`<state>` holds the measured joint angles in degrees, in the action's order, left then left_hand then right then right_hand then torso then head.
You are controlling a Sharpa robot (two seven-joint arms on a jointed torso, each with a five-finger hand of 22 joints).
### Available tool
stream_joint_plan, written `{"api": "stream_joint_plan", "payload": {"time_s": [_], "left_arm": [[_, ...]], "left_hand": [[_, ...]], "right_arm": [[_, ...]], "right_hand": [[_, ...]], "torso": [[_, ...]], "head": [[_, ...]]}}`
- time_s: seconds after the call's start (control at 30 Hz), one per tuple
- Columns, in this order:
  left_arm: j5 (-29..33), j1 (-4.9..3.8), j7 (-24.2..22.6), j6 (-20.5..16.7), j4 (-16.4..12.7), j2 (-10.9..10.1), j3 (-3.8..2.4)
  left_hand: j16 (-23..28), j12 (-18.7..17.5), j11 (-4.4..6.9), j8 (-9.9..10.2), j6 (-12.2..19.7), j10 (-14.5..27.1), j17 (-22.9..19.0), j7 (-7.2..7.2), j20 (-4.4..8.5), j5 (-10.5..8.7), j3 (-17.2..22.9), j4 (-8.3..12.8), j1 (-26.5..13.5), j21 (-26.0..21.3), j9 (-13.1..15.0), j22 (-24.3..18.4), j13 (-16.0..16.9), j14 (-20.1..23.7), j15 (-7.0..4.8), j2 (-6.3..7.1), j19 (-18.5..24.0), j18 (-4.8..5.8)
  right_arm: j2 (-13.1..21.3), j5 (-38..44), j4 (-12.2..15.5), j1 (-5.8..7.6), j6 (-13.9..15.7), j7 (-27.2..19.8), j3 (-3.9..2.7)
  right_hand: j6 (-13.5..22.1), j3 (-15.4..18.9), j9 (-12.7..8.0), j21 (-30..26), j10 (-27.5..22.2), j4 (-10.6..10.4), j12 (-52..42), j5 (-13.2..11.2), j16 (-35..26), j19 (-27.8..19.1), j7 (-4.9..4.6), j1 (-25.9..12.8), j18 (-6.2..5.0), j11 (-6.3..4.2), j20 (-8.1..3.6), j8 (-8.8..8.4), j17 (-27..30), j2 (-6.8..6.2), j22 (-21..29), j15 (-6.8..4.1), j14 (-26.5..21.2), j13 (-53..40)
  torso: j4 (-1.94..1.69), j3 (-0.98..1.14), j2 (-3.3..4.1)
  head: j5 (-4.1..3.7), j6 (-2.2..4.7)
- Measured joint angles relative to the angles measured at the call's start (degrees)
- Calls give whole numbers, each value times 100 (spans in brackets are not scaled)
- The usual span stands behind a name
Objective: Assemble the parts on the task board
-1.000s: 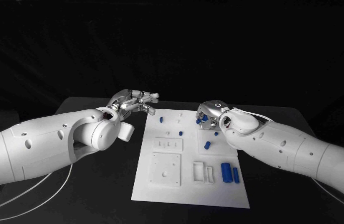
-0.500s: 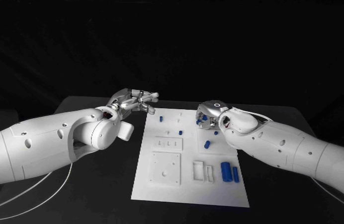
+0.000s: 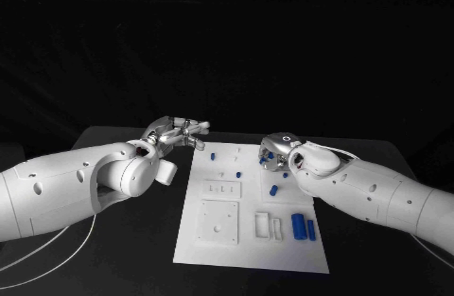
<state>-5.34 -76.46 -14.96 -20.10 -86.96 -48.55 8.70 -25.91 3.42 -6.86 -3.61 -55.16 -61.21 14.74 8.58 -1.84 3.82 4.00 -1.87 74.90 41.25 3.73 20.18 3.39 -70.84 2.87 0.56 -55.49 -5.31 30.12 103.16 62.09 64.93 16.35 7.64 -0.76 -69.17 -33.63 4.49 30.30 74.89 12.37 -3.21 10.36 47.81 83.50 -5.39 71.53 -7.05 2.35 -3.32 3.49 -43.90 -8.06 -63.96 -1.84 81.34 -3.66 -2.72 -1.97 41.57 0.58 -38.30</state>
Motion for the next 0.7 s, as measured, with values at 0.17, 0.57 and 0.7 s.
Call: {"api": "stream_joint_plan", "payload": {"time_s": [0.17, 0.57, 0.7], "left_arm": [[1, 0, 1, 1, 7, 1, 0], [5, 0, 1, 1, 39, 1, 0], [7, 0, 1, 1, 44, -2, 0]], "left_hand": [[0, 0, 0, 0, 0, 0, 0, 0, 0, 0, 0, 0, 0, 45, 0, -17, 0, 0, 0, 0, 0, 0], [0, 0, 0, 0, 0, 0, 0, 0, 0, 0, 0, 0, 0, 45, 0, -17, 0, 0, 0, 0, 0, 0], [0, 0, -11, 0, 0, 11, -1, 0, 0, 0, 0, 0, 0, 45, 0, -26, -1, 0, 0, 0, 0, 0]], "right_arm": [[-2, 16, 16, 4, 25, 36, -3], [45, 88, 201, -6, 394, 217, 1], [57, 97, 277, 8, 558, 278, -9]], "right_hand": [[-276, -132, 96, 131, 278, 166, 14, -171, 1, 17, 71, 51, 44, -53, -62, 15, -13, 46, -154, -96, -6, -2], [-398, -276, 219, 333, 346, 273, -7, -200, -67, 64, 129, 58, 134, -1, -129, 14, -52, 52, -470, -151, 51, -2], [-404, -308, 220, 341, 346, 258, -7, -217, -67, 65, 124, 58, 139, -1, -129, 10, -74, 52, -564, -151, 51, -2]], "torso": [[1, -2, 1], [0, -5, 2], [-2, -8, 2]], "head": [[-1, 1], [8, 19], [18, 33]]}}
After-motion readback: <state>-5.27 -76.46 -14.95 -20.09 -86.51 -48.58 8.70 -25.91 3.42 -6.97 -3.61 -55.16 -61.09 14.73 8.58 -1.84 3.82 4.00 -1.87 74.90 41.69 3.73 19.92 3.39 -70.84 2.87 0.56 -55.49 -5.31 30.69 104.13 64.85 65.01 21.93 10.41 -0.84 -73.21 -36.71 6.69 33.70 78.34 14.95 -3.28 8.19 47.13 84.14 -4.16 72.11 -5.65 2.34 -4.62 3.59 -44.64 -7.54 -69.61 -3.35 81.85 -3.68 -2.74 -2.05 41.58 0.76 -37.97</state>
